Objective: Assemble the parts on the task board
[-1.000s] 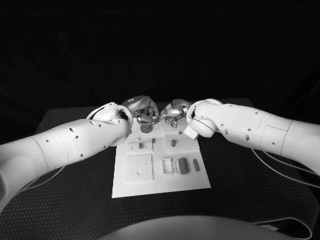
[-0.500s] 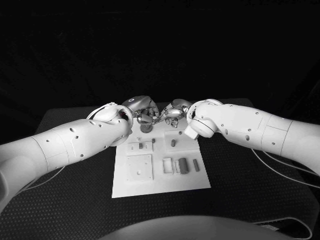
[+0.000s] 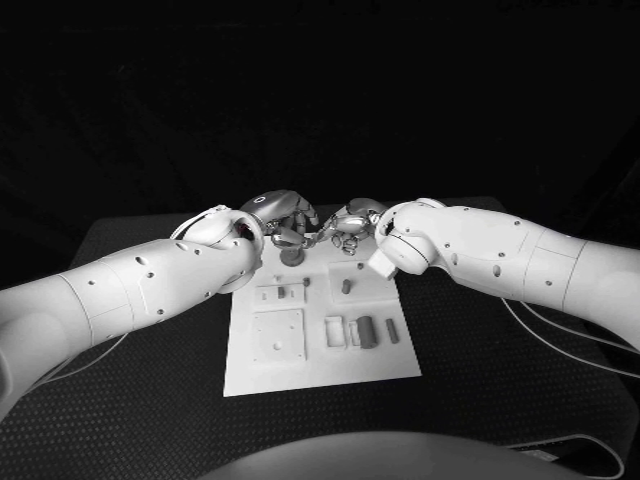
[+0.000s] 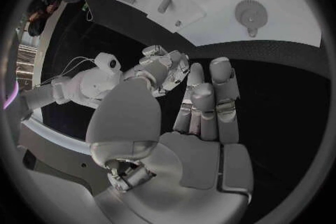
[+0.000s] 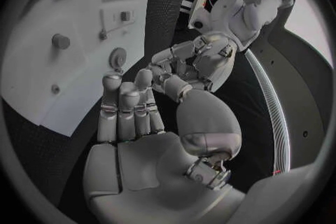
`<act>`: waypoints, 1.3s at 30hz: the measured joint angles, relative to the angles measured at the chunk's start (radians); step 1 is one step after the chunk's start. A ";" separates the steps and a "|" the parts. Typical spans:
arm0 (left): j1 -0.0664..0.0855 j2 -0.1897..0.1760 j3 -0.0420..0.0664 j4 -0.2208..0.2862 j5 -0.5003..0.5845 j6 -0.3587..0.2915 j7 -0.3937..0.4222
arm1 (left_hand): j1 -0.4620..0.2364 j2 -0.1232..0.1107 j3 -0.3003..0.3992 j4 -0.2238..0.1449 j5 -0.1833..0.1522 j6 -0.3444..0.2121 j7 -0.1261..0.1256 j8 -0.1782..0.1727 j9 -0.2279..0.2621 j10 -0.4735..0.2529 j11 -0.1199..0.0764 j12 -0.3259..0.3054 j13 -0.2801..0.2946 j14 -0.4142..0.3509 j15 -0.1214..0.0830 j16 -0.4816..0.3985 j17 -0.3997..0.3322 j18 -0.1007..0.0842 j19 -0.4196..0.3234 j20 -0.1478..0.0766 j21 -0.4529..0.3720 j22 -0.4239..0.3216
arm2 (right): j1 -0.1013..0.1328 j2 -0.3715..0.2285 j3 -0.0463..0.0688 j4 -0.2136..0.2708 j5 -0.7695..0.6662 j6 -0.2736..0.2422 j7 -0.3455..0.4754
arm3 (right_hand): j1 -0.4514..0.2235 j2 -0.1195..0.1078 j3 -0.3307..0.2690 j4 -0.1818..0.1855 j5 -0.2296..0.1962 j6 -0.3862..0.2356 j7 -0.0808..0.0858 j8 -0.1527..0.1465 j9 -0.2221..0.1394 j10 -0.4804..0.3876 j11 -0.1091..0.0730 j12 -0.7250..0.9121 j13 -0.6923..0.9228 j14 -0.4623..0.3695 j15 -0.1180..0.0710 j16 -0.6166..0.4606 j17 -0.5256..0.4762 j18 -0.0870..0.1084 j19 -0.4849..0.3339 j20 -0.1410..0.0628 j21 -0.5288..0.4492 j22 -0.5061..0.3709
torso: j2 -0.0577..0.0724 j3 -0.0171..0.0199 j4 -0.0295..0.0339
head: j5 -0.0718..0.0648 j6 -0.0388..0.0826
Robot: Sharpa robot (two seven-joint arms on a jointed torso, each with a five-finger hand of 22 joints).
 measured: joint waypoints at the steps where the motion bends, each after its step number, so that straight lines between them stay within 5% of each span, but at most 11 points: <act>1: 0.000 -0.002 0.000 0.001 0.000 -0.003 0.002 | 0.002 -0.007 0.000 0.000 -0.004 -0.015 0.003 -0.006 -0.001 -0.010 0.003 0.000 0.000 0.000 0.000 -0.003 0.000 0.001 -0.003 0.003 0.000 0.000 | 0.000 0.000 0.000 -0.002 0.003 0.000 0.000 | 0.000 0.000 0.000 0.000 -0.001 0.000 0.000 0.000 0.000 0.000 0.000 0.000 0.000 0.000 0.000 0.000 0.000 0.000 0.000 0.000 0.000 0.000 | 0.000 -0.0001 0.0000 | 0.000 0.000; 9: 0.000 -0.025 -0.001 0.014 0.002 -0.042 0.019 | 0.011 -0.037 -0.008 0.015 -0.025 -0.066 0.021 -0.016 0.000 -0.063 0.017 0.000 0.009 -0.018 0.018 -0.005 0.001 0.005 -0.016 0.016 -0.013 0.000 | 0.000 -0.009 0.000 -0.013 0.024 -0.002 0.000 | 0.000 0.000 0.000 0.000 -0.003 0.000 0.000 0.000 0.000 0.000 0.000 0.000 0.000 0.000 0.000 0.000 0.000 0.001 0.000 0.000 0.004 0.000 | 0.000 -0.0001 -0.0006 | -0.003 0.002; 13: 0.000 -0.031 -0.001 0.020 -0.004 -0.068 0.030 | 0.011 -0.044 -0.008 0.017 -0.080 -0.035 0.036 0.017 0.021 -0.121 0.034 0.000 0.009 -0.053 0.037 -0.022 -0.003 0.011 -0.043 0.043 -0.035 0.000 | 0.000 -0.011 0.000 -0.015 0.053 -0.007 0.000 | 0.000 0.000 0.000 0.000 -0.003 0.000 0.000 0.000 0.000 0.000 0.000 0.000 0.000 0.002 0.002 0.000 0.000 0.002 0.002 0.002 0.004 0.000 | 0.000 -0.0001 0.0000 | -0.004 0.004; 16: 0.000 -0.030 -0.001 0.024 -0.026 -0.091 0.038 | 0.011 -0.044 -0.013 0.012 -0.108 0.012 0.033 0.052 0.039 -0.169 0.034 -0.019 -0.005 -0.079 0.038 -0.039 -0.011 0.017 -0.072 0.046 -0.054 0.000 | 0.000 -0.012 0.000 -0.015 0.120 -0.020 -0.006 | 0.005 -0.005 0.000 0.000 -0.003 0.000 0.000 0.000 0.000 0.000 0.000 0.000 -0.001 0.001 0.002 0.000 0.000 0.002 0.002 0.002 0.004 0.000 | 0.000 -0.0004 0.0007 | -0.005 0.006; 22: 0.000 -0.024 -0.003 0.029 -0.113 -0.154 0.050 | 0.003 -0.052 -0.026 -0.001 -0.182 0.017 0.032 0.081 0.056 -0.201 0.040 -0.034 -0.034 -0.133 0.047 -0.065 -0.027 0.028 -0.122 0.056 -0.102 0.000 | 0.000 -0.017 0.000 0.016 0.259 -0.062 -0.018 | 0.001 -0.009 0.000 0.000 -0.003 0.002 -0.002 0.002 0.000 0.006 0.001 0.000 -0.001 0.002 0.002 0.000 0.000 0.003 0.002 0.002 0.004 0.000 | 0.000 -0.0007 0.0005 | -0.004 0.012; 31: -0.001 -0.007 -0.009 0.051 -0.192 -0.228 0.056 | -0.011 -0.067 -0.063 -0.031 -0.170 0.017 0.028 0.088 0.061 -0.162 0.028 0.017 -0.027 -0.159 0.041 -0.052 -0.022 0.020 -0.129 0.049 -0.131 -0.005 | 0.000 -0.015 0.000 0.024 0.340 -0.107 -0.023 | 0.001 -0.009 0.000 0.000 -0.003 0.003 -0.003 0.004 0.000 0.007 0.000 0.000 -0.001 0.007 0.000 0.000 0.000 0.004 0.001 0.002 0.004 0.000 | -0.001 -0.0006 -0.0006 | 0.000 0.023; 39: -0.001 -0.002 -0.009 0.062 -0.227 -0.240 0.050 | -0.006 -0.061 -0.062 -0.030 -0.166 0.056 -0.002 0.125 0.072 -0.153 0.004 0.187 0.062 -0.150 0.010 -0.007 0.002 0.010 -0.086 0.022 -0.133 0.001 | -0.003 -0.014 0.000 0.032 0.361 -0.124 -0.024 | 0.001 -0.009 -0.002 -0.001 -0.003 0.003 -0.003 0.005 0.000 0.007 0.000 0.000 -0.001 0.007 0.001 0.000 0.000 0.004 0.001 0.002 0.004 0.000 | 0.000 0.0010 -0.0019 | 0.002 0.029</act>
